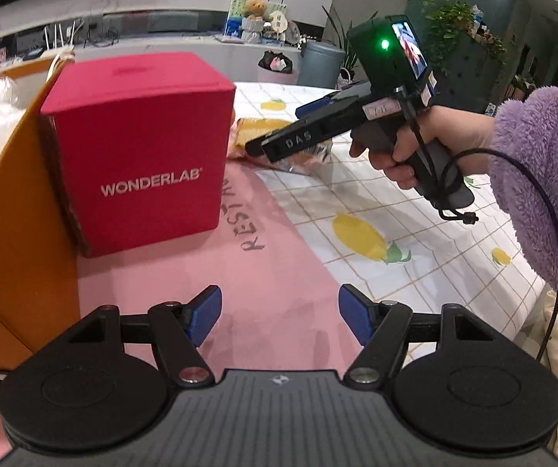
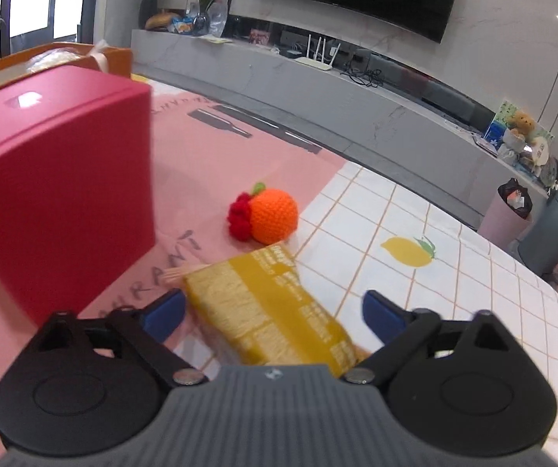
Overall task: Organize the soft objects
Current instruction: 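Move both tools back toward the yellow snack packet and crochet fruit, then grasp the yellow snack packet with the right tool and lift it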
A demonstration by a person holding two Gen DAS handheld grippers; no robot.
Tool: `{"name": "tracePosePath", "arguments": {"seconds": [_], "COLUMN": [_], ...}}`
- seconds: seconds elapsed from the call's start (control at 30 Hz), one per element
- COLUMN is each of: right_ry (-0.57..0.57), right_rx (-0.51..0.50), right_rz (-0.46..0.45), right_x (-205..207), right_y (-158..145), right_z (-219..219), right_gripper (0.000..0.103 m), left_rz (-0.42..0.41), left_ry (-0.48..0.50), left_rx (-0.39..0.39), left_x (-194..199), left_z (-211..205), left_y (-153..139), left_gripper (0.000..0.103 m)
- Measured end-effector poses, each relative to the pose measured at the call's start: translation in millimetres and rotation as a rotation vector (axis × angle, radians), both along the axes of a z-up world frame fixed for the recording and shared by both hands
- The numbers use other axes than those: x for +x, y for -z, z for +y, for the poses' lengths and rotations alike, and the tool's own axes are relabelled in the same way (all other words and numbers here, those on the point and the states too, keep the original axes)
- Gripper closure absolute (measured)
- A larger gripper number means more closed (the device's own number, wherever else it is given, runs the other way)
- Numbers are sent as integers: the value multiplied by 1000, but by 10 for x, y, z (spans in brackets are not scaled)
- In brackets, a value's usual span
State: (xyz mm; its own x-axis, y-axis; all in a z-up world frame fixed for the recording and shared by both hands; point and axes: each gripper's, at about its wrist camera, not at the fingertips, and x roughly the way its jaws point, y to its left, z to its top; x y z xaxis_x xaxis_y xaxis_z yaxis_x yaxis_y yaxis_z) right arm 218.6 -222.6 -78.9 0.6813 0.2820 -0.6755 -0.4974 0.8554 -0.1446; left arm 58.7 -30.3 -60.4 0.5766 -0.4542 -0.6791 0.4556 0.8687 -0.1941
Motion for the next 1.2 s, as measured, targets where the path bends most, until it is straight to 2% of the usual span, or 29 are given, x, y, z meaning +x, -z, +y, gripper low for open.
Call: {"name": "tracePosePath", "arguments": {"seconds": [0.1,0.17,0.2,0.23,0.3,0.4,0.57,0.83,0.97,1.2], "right_ry": [19,27,33,46,83,127,205,281,310,254], "right_rx": [29,-9,-35,-31,-33,-34,-48,-61,-43,-26], "right_rz": [69,71,70,67,80,110,149,192,191,196], "right_x": [74,65,50,33,12,-77,-376,-801,-902,-905], "right_y": [54,103,119,118,102,84,54,31,42,51], "right_z": [-3,42,64,63,46,1,-65,-199,-282,-357], "right_gripper": [14,15,20,21,29,34,37,37,37,37], "left_rz": [11,20,25,33,49,59,73,91,36,-127], "left_ry": [-10,-9,-10,-14,-24,-39,-49,-69,-71,-128], "left_rx": [1,-4,-7,-6,5,22,23,68,98,145], "left_x": [-3,-10,-20,-11,17,29,9,-31,-18,326], "left_z": [17,28,33,27,13,6,18,-16,-93,-403], "left_y": [11,8,1,3,7,-3,-50,-232,-496,-1091], "left_gripper": [22,22,22,22,22,22,22,23,23,22]}}
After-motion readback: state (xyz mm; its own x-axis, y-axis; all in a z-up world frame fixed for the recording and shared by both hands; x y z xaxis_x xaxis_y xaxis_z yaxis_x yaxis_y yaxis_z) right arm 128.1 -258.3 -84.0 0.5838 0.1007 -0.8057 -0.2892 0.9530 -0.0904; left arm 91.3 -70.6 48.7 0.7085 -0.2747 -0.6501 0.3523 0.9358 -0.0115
